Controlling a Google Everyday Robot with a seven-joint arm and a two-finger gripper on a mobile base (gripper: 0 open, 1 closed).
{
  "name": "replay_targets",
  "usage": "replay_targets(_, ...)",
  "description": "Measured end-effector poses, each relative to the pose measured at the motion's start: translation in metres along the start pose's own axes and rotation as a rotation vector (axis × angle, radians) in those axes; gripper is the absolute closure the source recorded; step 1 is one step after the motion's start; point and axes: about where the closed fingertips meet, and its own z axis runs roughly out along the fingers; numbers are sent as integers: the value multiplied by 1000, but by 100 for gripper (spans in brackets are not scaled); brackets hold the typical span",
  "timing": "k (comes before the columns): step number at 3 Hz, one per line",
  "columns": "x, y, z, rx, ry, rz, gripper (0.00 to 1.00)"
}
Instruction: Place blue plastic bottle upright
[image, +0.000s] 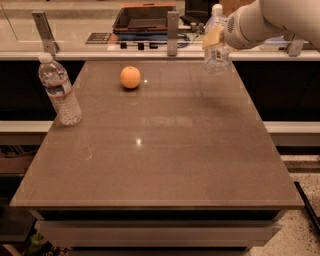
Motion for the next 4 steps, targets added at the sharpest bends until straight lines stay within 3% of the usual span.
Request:
replay_targets(2,1,2,-5,39,-90,49,100)
replay_targets(4,-21,-5,3,125,-199,115,100)
